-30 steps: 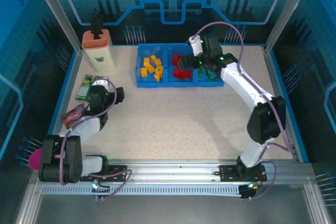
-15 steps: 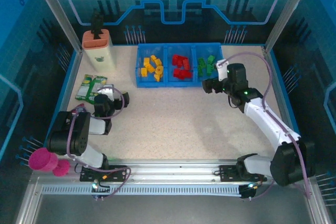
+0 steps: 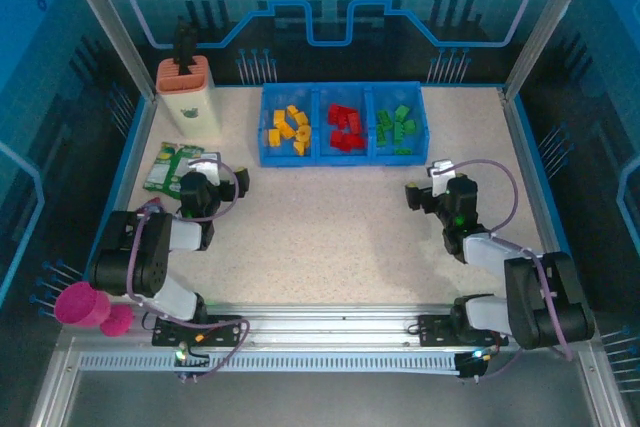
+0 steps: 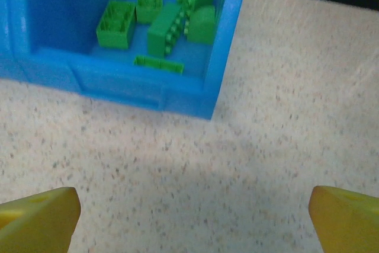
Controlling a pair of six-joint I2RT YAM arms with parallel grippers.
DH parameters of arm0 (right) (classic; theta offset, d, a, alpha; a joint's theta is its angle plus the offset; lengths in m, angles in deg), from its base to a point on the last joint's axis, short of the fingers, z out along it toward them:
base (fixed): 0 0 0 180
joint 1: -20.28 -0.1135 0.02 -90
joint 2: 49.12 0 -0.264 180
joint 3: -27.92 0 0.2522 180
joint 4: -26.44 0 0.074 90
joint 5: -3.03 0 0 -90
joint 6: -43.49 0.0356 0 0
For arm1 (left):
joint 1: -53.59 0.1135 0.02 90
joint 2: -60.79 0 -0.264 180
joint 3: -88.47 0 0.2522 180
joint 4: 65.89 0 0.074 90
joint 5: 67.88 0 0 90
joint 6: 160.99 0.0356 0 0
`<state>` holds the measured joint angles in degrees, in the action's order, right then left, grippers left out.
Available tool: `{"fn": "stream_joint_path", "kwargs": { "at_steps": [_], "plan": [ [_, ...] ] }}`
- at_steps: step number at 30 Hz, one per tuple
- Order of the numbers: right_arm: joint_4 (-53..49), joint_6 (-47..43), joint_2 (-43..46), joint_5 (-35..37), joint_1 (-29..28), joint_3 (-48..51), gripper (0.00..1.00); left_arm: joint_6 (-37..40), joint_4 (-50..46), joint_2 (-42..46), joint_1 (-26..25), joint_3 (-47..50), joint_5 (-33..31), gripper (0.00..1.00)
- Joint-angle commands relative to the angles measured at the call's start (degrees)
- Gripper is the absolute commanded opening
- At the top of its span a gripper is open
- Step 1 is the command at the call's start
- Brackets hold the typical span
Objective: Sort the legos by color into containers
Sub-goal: Reset both arms
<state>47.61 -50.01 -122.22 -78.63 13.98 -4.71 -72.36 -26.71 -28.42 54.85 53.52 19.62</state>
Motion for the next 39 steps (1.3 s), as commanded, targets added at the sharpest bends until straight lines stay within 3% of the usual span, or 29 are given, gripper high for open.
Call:
{"fn": "stream_joint_path", "kwargs": {
  "at_steps": [1,5,9,11,14,39],
  "plan": [
    [11.11,-0.05,-2.33,-0.63,1.20,0.46,1.00,0.84,0.23,0.18,-0.20,-0.59,1.30,0.99],
    [11.54,1.46,-5.23,-4.06,1.49,-1.61,1.00,0.84,0.24,0.18,-0.20,-0.61,1.34,0.99],
    [30.49,0.78,-16.79,-4.25,1.00,1.93,1.00,0.81,0.25,0.18,-0.20,-0.62,1.31,0.99],
    [20.38,1.55,-14.34,-3.32,1.06,-0.50,1.00,0.86,0.27,0.18,-0.20,-0.64,1.26,0.99],
    [16.21,2.03,-14.93,-5.14,2.17,-3.60,1.00,0.84,0.23,0.22,-0.20,-0.58,1.32,0.99],
    [15.86,2.55,-15.41,-5.19,2.61,-4.19,1.00,0.78,0.11,0.13,-0.20,-0.78,1.18,0.99]
  ]
}}
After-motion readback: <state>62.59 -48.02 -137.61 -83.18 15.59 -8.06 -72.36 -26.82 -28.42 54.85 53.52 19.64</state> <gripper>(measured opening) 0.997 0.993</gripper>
